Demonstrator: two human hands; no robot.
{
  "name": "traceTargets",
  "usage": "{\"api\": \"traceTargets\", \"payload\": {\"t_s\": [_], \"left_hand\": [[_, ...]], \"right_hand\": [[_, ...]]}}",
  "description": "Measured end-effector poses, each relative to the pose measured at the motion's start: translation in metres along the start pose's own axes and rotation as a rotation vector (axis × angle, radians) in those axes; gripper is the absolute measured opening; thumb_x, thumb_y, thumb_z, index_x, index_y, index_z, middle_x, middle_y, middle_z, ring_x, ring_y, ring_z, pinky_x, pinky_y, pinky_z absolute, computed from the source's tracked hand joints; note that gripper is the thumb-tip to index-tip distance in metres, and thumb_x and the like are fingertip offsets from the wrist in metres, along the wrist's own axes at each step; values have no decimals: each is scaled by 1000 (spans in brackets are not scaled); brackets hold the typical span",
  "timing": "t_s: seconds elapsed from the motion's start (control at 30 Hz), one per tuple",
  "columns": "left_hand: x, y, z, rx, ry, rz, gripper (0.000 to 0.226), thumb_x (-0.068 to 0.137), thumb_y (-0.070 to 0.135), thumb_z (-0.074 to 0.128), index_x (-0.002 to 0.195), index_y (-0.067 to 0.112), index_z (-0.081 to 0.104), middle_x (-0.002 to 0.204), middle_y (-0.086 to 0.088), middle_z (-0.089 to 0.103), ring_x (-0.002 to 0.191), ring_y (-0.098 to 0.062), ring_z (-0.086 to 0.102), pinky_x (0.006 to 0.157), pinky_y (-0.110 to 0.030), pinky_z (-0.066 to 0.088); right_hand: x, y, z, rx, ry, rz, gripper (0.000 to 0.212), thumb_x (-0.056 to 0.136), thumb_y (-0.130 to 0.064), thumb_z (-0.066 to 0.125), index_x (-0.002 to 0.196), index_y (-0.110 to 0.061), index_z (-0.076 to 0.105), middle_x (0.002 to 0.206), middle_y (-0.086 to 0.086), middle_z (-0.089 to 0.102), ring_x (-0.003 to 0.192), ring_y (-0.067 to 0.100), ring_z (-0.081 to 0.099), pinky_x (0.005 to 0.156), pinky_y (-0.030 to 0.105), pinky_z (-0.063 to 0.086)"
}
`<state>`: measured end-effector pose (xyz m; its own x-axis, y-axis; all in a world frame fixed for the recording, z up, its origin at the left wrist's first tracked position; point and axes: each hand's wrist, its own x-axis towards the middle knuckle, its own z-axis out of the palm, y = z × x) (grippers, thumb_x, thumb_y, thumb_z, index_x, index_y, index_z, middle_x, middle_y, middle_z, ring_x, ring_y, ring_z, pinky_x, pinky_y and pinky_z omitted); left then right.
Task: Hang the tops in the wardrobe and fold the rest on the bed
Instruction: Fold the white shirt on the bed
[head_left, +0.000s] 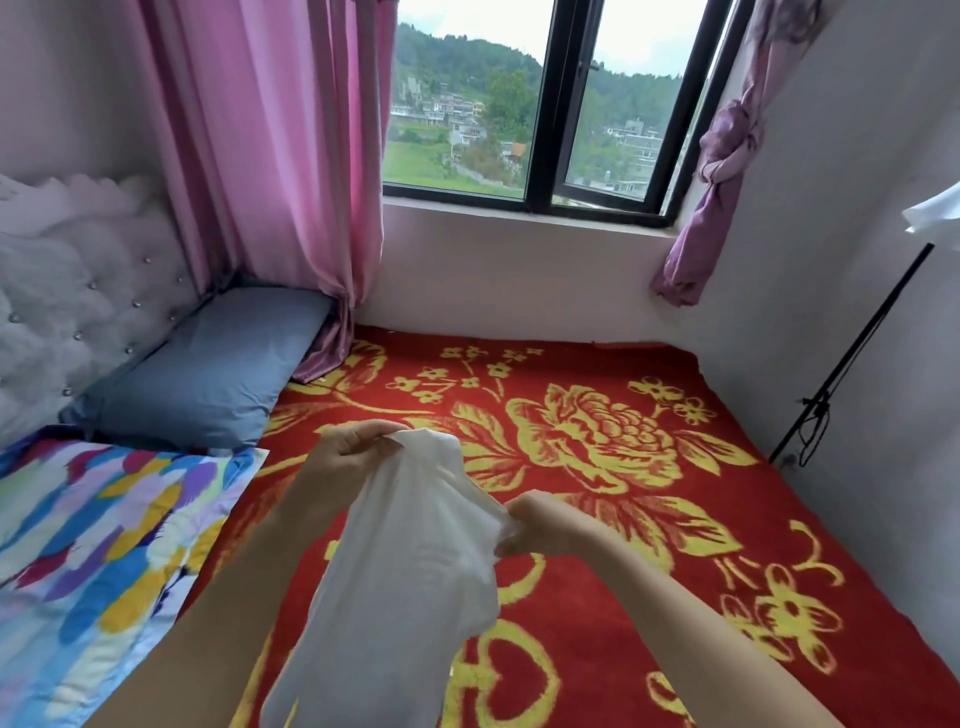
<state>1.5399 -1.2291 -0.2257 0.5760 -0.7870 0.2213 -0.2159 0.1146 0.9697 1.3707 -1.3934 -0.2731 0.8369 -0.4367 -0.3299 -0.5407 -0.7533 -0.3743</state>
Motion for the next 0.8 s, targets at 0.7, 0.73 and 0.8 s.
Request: {"api": "traceTargets", "payload": {"t_s": [0.7, 0.73, 0.8], "left_hand": [[24, 36, -50, -61, 263, 59, 43, 92, 14, 54, 68, 44, 72, 62, 17, 66, 58, 0, 56, 54, -15, 44], [25, 36, -54, -55, 288, 57, 41, 92, 16, 55, 68, 45, 72, 62, 17, 66, 60, -2, 56, 56, -18, 44], [28, 33, -60, -63, 331, 44, 38, 92, 17, 56, 69, 42, 73, 63, 17, 66, 63, -7, 54, 59, -24, 43]], "right_hand": [[21, -47, 47, 630, -64, -89, 80, 78, -60, 61, 143, -24, 31, 132, -10, 46, 118, 12, 45, 102, 27, 41], [22, -43, 47, 728, -29, -77, 99, 65, -79, 53, 144, -25, 28, 135, -10, 40, 122, 11, 42, 104, 30, 38], [22, -38, 46, 767, -51, -117, 115, 53, -89, 48, 147, -28, 20, 135, -14, 30, 127, 8, 30, 106, 35, 31]]}}
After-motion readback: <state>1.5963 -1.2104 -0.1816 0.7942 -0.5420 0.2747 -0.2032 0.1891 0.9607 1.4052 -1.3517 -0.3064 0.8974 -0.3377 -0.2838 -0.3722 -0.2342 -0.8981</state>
